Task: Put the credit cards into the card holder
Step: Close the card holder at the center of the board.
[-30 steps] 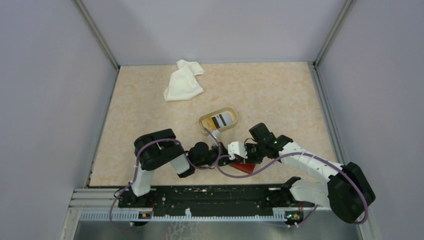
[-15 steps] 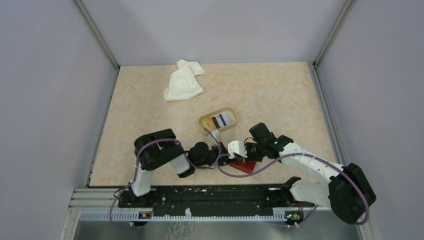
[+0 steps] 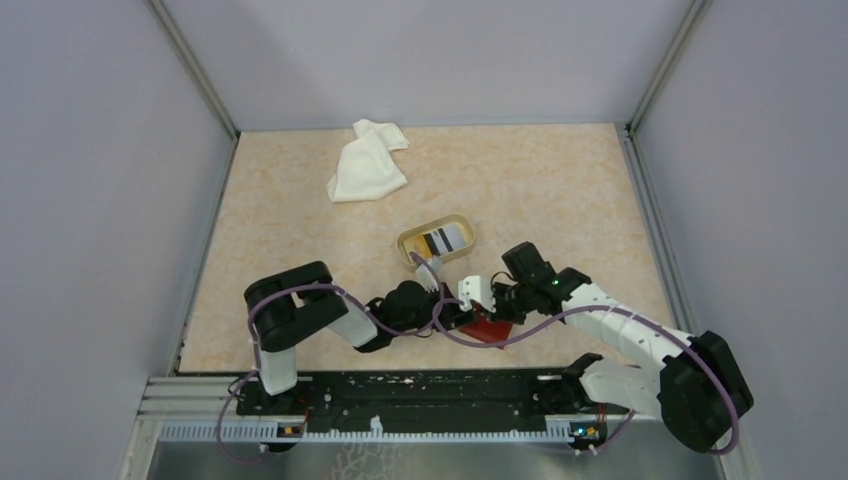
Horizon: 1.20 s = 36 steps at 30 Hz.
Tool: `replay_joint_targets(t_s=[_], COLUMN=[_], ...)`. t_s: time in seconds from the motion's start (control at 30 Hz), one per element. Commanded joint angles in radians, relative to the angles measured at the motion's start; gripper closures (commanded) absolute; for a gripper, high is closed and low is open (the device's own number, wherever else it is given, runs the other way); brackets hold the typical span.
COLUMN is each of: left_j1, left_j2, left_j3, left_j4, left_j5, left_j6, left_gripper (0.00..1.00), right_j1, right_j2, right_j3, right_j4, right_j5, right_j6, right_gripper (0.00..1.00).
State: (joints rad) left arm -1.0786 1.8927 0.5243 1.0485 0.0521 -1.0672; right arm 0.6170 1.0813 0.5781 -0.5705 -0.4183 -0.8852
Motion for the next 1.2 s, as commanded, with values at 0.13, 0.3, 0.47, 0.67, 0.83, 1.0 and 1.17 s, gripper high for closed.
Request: replay_joint_targets(t_s=[0.13,0.3,0.47,0.67,0.83,1.0,1.17], left_j1=[-0.008,-0.014,-0.015,-0.020,-0.023,-0.024,-0.023], left_j2=[-0.069,-0.073,-0.059,-0.058,-0.057,-0.054,-0.055], left_j3=[0.033,0.041,0.050,0.061,0.068,0.071,0.069], left_j4=[-0.166,-0.188,-0.179,-0.180,-0.187,-0.191,-0.194], left_j5=[-0.058,-0.073,-0.059,-0.057,-0.057,-0.057,-0.057], left_j6=[0.061,0.070,0.073,0.081,0.081,0.082,0.084], left_gripper=[1.00,1.00,1.00,1.00,1.00,1.00,1.00], right_j1=[0.001,0.014,0.018,0.018,0.018,0.022,0.024], right_j2=[0.014,0.033,0.036,0.027,0.023,0.031,0.028], right_j3=[0.051,0.049,0.052,0.056,0.058,0.057,0.059], right_j4=[-0.018,-0.015,-0.002,0.010,0.008,-0.007,-0.005], right_j5=[-0.068,-0.061,-0.061,-0.080,-0.099,-0.109,-0.097], right_j6=[0.010,0.010,0.023,0.040,0.044,0.036,0.038], right_gripper=[1.00,1.00,1.00,1.00,1.00,1.00,1.00])
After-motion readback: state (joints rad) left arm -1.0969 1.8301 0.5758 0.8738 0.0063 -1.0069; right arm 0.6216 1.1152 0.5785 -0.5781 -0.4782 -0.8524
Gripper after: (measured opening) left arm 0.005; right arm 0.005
